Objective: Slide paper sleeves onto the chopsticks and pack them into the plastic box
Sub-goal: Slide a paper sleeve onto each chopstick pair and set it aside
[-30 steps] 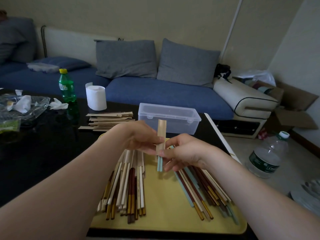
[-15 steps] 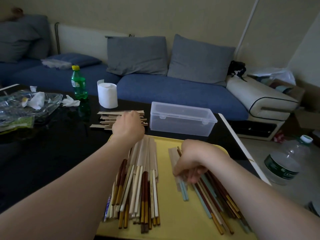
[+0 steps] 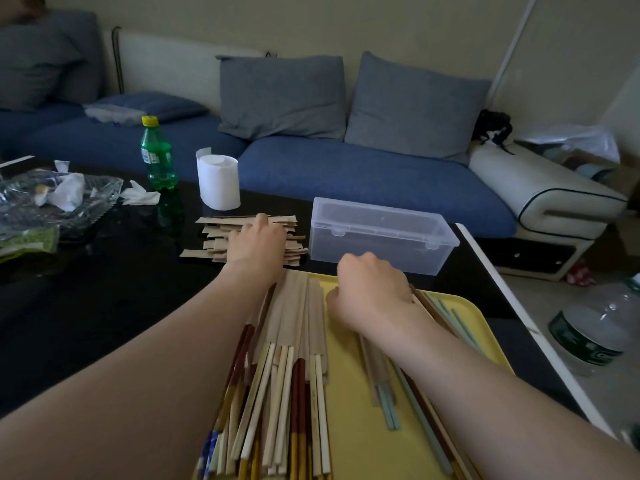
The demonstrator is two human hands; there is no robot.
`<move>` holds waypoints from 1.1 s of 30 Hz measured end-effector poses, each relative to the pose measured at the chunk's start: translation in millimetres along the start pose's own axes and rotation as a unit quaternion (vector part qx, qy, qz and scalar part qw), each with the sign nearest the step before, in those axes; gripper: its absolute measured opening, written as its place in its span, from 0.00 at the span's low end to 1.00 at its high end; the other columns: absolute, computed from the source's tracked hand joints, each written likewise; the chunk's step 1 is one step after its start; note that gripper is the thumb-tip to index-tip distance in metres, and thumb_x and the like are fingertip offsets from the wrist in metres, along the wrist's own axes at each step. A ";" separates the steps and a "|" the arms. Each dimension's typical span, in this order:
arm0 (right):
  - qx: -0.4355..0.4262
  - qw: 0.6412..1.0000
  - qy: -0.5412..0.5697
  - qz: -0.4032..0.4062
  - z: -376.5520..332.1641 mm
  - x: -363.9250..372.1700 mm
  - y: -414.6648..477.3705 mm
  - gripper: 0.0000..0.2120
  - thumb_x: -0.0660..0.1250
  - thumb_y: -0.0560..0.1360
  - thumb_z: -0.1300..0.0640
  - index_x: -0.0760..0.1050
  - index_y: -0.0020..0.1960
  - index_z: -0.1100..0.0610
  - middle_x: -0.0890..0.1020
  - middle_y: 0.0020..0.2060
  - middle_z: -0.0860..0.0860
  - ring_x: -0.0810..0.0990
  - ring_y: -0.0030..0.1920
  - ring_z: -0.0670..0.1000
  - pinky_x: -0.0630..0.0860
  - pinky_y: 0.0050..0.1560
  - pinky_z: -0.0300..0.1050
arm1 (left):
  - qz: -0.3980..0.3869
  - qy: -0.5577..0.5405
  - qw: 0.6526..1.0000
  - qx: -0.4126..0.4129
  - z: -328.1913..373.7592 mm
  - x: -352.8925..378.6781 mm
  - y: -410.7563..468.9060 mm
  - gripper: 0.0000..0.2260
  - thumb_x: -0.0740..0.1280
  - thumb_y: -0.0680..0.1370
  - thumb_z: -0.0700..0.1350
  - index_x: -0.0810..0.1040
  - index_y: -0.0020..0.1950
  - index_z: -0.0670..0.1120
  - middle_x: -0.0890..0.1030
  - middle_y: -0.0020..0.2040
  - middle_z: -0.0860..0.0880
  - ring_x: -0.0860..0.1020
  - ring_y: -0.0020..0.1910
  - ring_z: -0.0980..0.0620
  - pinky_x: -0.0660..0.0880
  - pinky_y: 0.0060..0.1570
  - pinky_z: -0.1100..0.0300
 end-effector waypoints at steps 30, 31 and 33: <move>-0.005 0.998 0.049 0.031 7.2 11.4 5.8 0.14 0.70 0.82 0.49 0.68 0.41 0.49 0.74 0.38 0.48 0.76 0.37 0.48 0.72 0.34 0.44 | 0.003 0.035 0.999 -0.019 -6.2 9.3 9.1 0.21 0.73 0.79 0.47 0.75 0.71 0.48 0.72 0.71 0.42 0.69 0.73 0.40 0.68 0.69 0.39; -0.005 0.998 0.049 0.030 6.9 11.8 6.5 0.14 0.70 0.82 0.48 0.69 0.42 0.49 0.74 0.38 0.48 0.76 0.37 0.48 0.73 0.35 0.44 | 0.015 0.042 0.999 -0.018 -6.5 8.3 9.1 0.20 0.73 0.79 0.47 0.76 0.70 0.48 0.72 0.70 0.43 0.68 0.72 0.40 0.69 0.68 0.39; -0.008 0.998 0.047 0.029 5.5 12.9 7.1 0.11 0.70 0.82 0.48 0.71 0.44 0.49 0.75 0.38 0.48 0.77 0.38 0.49 0.74 0.36 0.44 | 0.036 0.043 0.998 -0.019 -6.8 6.7 9.1 0.18 0.73 0.79 0.46 0.77 0.69 0.48 0.73 0.69 0.44 0.68 0.71 0.41 0.69 0.67 0.41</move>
Point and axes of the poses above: each hand's wrist, its own y-axis towards the middle knuckle, its own x-axis out of the palm, z = x × y, the point moved 3 cm from there along y, towards the middle knuckle
